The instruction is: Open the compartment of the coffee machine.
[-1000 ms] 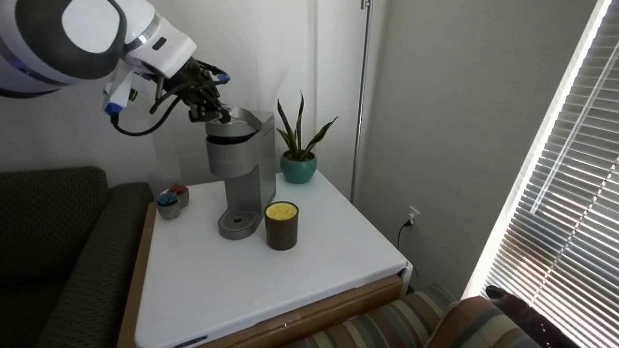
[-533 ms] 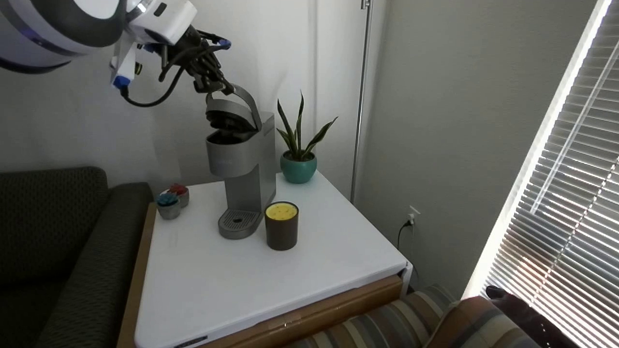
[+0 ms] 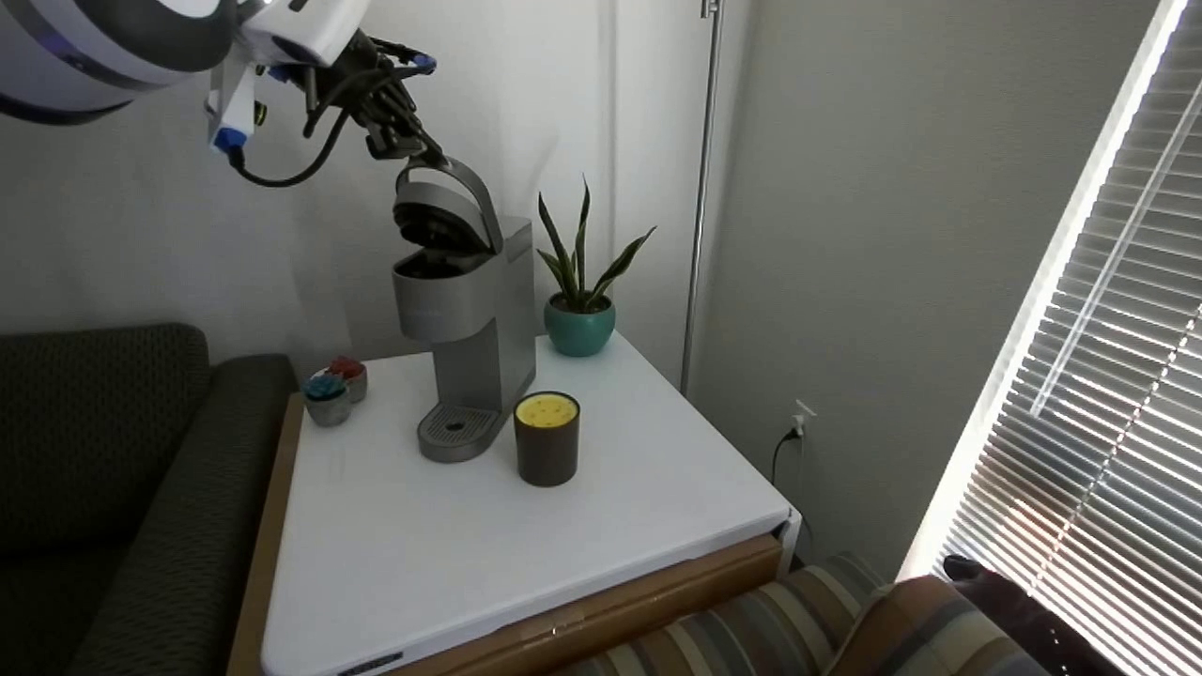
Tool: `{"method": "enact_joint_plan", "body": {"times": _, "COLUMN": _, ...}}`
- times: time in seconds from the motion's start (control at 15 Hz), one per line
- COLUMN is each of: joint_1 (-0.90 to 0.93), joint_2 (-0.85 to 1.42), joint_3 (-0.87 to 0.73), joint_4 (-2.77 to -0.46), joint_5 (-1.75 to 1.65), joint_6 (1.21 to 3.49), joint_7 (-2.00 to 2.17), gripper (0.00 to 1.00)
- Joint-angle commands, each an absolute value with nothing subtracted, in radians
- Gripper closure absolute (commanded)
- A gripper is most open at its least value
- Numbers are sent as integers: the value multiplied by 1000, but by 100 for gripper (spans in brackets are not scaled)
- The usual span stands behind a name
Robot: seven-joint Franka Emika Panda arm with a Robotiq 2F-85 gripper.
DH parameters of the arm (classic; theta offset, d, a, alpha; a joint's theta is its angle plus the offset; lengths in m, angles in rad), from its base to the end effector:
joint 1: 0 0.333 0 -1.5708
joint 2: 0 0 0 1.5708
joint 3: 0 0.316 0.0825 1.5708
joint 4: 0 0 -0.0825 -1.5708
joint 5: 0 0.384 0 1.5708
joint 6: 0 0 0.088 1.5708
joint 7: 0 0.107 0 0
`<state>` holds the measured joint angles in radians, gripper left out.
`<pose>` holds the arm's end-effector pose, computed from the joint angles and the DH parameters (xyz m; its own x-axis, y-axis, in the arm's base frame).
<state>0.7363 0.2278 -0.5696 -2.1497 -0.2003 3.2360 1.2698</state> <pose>0.5964 0.1378 0.4158 0.4560 -0.7576 0.4671 -0.4360 -0.6477 -0.6248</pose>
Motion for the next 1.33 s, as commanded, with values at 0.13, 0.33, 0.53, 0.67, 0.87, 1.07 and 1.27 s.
{"method": "enact_joint_plan", "body": {"times": 0.13, "joint_1": 698, "joint_2": 259, "joint_3": -530, "joint_4": -2128, "joint_5": -188, "joint_6": 3243, "joint_7": 1269, "gripper": 100}}
{"method": "enact_joint_plan", "body": {"times": 0.33, "joint_1": 707, "joint_2": 269, "joint_3": -551, "joint_4": -2109, "joint_5": -196, "joint_6": 3232, "joint_7": 1267, "gripper": 100}}
{"method": "enact_joint_plan", "body": {"times": 0.53, "joint_1": 704, "joint_2": 283, "joint_3": -553, "joint_4": -2084, "joint_5": -197, "joint_6": 3221, "joint_7": 1264, "gripper": 100}}
{"method": "enact_joint_plan", "body": {"times": 0.67, "joint_1": 697, "joint_2": 297, "joint_3": -545, "joint_4": -2060, "joint_5": -196, "joint_6": 3212, "joint_7": 1262, "gripper": 100}}
{"method": "enact_joint_plan", "body": {"times": 0.87, "joint_1": 687, "joint_2": 318, "joint_3": -529, "joint_4": -2024, "joint_5": -192, "joint_6": 3194, "joint_7": 1258, "gripper": 100}}
{"method": "enact_joint_plan", "body": {"times": 1.07, "joint_1": 671, "joint_2": 345, "joint_3": -508, "joint_4": -1979, "joint_5": -188, "joint_6": 3175, "joint_7": 1254, "gripper": 100}}
{"method": "enact_joint_plan", "body": {"times": 1.27, "joint_1": 644, "joint_2": 376, "joint_3": -476, "joint_4": -1933, "joint_5": -187, "joint_6": 3164, "joint_7": 1250, "gripper": 100}}
